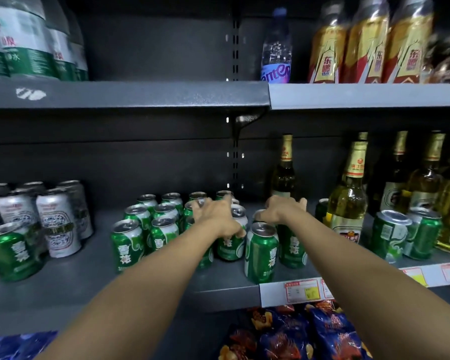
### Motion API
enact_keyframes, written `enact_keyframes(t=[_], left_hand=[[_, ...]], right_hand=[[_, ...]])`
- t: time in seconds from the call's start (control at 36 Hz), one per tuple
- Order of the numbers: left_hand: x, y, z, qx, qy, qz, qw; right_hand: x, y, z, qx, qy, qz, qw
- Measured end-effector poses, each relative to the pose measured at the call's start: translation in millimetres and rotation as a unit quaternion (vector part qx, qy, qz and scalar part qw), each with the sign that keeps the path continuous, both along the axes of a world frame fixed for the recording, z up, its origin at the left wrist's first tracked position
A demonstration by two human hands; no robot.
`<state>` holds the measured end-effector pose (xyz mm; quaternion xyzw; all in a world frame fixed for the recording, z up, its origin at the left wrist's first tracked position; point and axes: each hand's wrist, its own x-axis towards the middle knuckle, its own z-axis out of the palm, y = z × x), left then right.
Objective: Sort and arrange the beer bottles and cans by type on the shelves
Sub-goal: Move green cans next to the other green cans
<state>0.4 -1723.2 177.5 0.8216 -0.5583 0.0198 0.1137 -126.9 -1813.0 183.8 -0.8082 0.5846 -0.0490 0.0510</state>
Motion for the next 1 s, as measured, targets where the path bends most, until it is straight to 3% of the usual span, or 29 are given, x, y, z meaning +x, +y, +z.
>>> enact_keyframes(t=[0.19,0.44,0.58,0.67,0.75,0.83,0.94,1.0], left_hand=[[8,-12,-10,0.031,-0.086,0.004,0.996],[12,-14,-16,0.032,-0.094,0.026,0.995],[11,-10,-9,0.065,-0.111,-0.008,0.992],[11,-7,-3,0.089,-0.092,-0.018,0.992],[12,-6,-4,0.076,-0.091,-0.007,0.993],[10,-6,-9,0.051,-0.083,0.001,0.995],[7,-5,-11,0.038,-0.083,0.003,0.996],[9,-5,-11,0.038,-0.088,0.004,0.995]], right_hand=[[7,-13,3,-0.012,0.038,0.007,0.999],[8,-27,-5,-0.036,0.026,-0.016,0.999],[10,-18,-5,-0.070,0.057,0.009,0.996],[8,-9,3,-0.150,-0.045,0.056,0.986],[2,5,15,-0.150,-0.167,0.163,0.961],[-4,23,24,-0.124,-0.088,0.227,0.962],[-9,39,19,-0.006,0.100,0.211,0.972],[-11,38,11,0.051,0.138,0.199,0.969]])
